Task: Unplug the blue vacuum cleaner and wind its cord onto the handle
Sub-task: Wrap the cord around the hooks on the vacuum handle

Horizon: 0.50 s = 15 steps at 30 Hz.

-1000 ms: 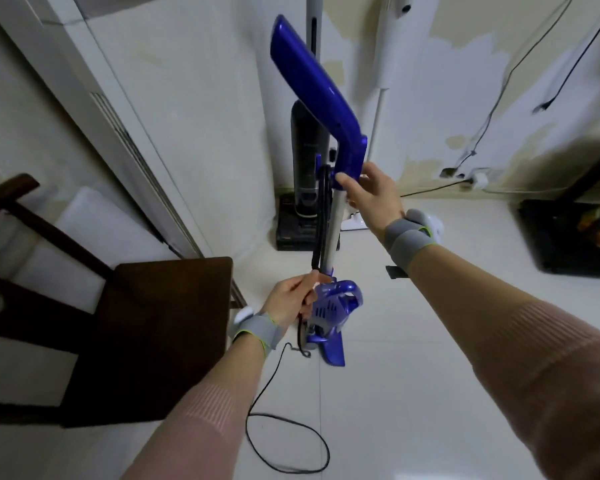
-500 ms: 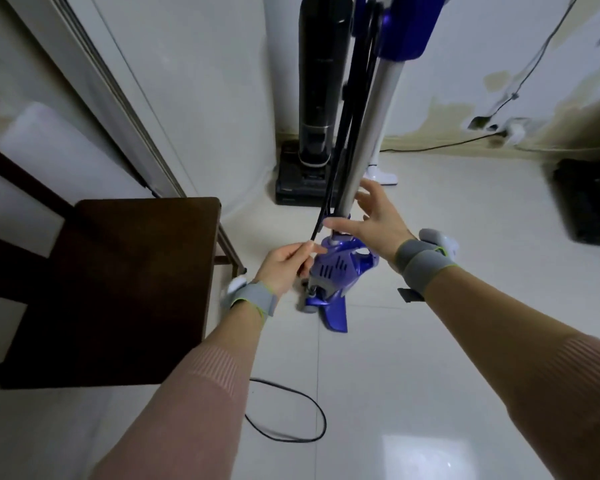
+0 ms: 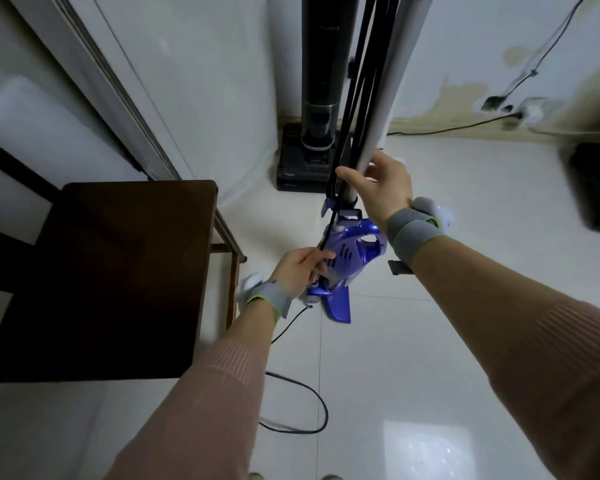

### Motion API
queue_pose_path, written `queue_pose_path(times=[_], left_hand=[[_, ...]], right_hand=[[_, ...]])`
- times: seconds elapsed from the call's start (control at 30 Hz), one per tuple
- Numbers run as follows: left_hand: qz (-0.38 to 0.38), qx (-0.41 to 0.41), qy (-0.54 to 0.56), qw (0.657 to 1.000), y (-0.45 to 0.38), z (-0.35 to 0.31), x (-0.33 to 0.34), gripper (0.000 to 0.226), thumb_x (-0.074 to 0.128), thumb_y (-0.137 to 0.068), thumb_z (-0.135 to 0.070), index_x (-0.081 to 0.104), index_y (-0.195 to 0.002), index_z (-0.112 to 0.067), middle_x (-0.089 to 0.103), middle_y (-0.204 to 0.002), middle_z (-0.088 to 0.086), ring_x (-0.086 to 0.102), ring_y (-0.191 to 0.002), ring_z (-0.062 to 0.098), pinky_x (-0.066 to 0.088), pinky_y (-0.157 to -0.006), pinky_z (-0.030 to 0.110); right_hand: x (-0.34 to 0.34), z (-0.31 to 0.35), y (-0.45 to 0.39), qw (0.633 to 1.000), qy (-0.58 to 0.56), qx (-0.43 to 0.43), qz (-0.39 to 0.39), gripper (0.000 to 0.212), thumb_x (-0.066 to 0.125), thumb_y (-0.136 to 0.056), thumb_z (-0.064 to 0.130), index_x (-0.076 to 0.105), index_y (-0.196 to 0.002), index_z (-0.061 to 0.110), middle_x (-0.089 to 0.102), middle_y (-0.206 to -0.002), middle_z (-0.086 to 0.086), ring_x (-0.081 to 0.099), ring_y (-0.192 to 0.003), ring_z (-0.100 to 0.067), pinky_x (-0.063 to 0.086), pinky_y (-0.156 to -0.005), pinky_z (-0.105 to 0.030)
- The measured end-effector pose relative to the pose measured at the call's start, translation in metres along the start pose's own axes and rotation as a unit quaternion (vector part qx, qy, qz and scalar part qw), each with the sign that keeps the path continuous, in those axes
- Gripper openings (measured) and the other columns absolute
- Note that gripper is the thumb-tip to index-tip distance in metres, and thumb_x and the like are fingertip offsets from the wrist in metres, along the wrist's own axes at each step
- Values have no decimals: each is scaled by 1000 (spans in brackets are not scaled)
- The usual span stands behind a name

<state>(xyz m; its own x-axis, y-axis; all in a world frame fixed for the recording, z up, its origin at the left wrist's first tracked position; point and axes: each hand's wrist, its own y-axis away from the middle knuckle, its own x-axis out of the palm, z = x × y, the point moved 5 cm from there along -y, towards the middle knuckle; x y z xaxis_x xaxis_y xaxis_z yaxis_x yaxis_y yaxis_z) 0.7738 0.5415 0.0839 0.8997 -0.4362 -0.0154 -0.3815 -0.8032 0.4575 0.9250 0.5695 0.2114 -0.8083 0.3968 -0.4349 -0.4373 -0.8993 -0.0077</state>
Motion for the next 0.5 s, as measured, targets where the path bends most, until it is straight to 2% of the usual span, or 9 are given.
queue_pose_path(times=[0.07, 0.17, 0.23, 0.33, 0.37, 0.4, 0.47, 0.5], left_hand=[[-11, -15, -15, 1000, 2, 8, -3, 31, 37, -100, -6, 65, -106, 8, 49, -50, -2, 35, -31, 0, 31, -36, 10], [-51, -41, -40, 997, -1, 8, -6, 29, 48, -97, -18, 68, -83, -2, 44, -38, -3, 33, -24, 3, 29, -37, 15], [-77, -72, -74, 992, -6, 5, -7, 33, 55, -93, -28, 67, -72, -7, 40, -26, -7, 31, -20, 5, 25, -32, 14], [-87, -116, -91, 985, -18, -5, -8, 38, 52, -95, -26, 62, -63, -8, 41, -22, -7, 29, -17, 5, 20, -25, 11], [-86, -129, -106, 982, -24, -10, -10, 37, 48, -97, -23, 64, -67, -8, 49, -28, -7, 34, -20, 4, 23, -26, 12], [-84, -144, -124, 978, -29, -16, -10, 33, 46, -98, -20, 68, -78, -5, 62, -44, -4, 40, -27, 4, 27, -28, 13], [-89, -172, -124, 973, -43, -26, -13, 30, 41, -99, -11, 66, -109, 2, 74, -83, 16, 46, -33, 8, 29, -26, 12], [-94, -178, -101, 974, -52, -30, -12, 29, 38, -99, -7, 64, -108, 2, 75, -75, 18, 44, -25, 8, 25, -23, 10]], right_hand=[[0, 1, -1, 1000, 7, -8, 9, 32, 73, -79, 25, 64, -95, -1, 71, -91, -20, 67, -91, -34, 54, -85, -43], [-1, -1, -2, 1000, 9, -19, 16, 32, 72, -80, 26, 64, -96, 0, 71, -91, -19, 67, -90, -34, 53, -86, -46], [-4, -1, -1, 1000, 10, -23, 14, 32, 71, -80, 26, 64, -98, 0, 71, -92, -19, 66, -90, -34, 53, -86, -45], [-4, -3, 2, 999, 16, -34, 25, 31, 70, -81, 25, 64, -98, 0, 71, -91, -17, 67, -87, -32, 53, -83, -42], [-4, -3, 3, 999, 20, -38, 29, 30, 70, -81, 26, 64, -98, 1, 72, -90, -16, 67, -85, -30, 54, -82, -42], [-3, -4, 4, 998, 22, -44, 29, 30, 70, -81, 26, 64, -97, 2, 72, -89, -15, 67, -83, -30, 54, -81, -43], [-3, -6, 5, 998, 26, -48, 23, 31, 70, -81, 28, 64, -97, 2, 72, -87, -13, 66, -80, -29, 54, -78, -42], [-5, -7, 3, 998, 30, -46, 17, 32, 70, -81, 29, 64, -98, 3, 72, -87, -12, 66, -79, -29, 54, -78, -42]])
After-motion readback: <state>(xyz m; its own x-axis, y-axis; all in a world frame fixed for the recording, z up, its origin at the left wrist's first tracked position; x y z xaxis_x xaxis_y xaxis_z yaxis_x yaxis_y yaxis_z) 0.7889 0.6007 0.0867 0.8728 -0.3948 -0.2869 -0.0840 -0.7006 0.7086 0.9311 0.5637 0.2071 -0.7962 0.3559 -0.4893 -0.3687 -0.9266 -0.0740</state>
